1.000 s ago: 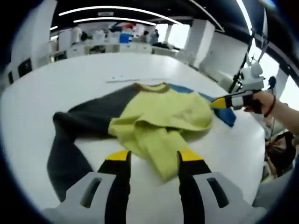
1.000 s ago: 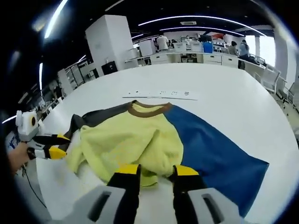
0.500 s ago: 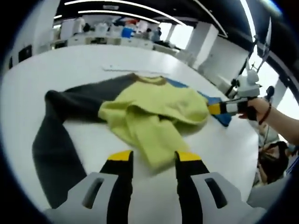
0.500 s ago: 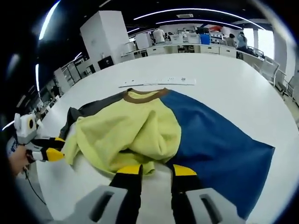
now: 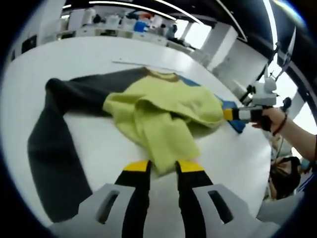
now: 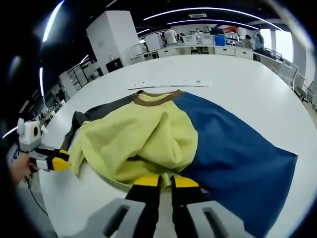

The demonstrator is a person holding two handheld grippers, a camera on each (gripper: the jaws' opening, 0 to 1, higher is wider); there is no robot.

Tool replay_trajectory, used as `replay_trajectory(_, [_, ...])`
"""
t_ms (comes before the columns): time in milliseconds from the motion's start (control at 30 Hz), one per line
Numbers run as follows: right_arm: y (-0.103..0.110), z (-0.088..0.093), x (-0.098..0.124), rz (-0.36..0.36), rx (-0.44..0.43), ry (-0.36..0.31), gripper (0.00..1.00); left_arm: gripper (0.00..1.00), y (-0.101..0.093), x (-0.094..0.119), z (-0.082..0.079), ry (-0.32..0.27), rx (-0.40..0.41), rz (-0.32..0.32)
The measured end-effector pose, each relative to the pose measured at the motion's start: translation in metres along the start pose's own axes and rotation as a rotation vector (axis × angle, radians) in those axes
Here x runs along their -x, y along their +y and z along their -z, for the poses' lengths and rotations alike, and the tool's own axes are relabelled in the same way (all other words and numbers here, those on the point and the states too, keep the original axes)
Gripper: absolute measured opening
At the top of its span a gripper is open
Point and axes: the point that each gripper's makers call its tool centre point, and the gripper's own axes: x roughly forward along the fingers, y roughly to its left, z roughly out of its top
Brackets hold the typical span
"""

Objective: Fold the garment on the visible template until the final outline fits inside the template.

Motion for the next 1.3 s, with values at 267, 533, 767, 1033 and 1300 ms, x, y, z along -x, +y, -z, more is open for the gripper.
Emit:
replay_trajectory(267, [0.002,0.0,0.0,0.0,0.026,0.002,0.0,0.0,0.003,0.001,0.004,0.014,0.003,-0.021])
replay_trajectory(533, [0.003,0.002,0.006,0.004,0.042,0.004,0.0,0.0,0.002,0.007,0.004,0.016,-0.025,-0.03])
replay_trajectory(767, [0.004,-0.002,0.023,0.001,0.049,-0.018,0.0,0.0,-0.001,0.023,-0.004,-0.017,-0.047,-0.03])
replay_trajectory(1033, [0.005,0.001,0.046,0.004,0.044,-0.041,0.0,0.0,-0.001,0.044,-0.005,-0.021,-0.094,-0.044])
replay_trajectory(1300, [0.008,0.01,0.073,0.009,0.03,-0.058,0.0,0.0,-0.009,0.062,-0.001,-0.022,-0.147,-0.043])
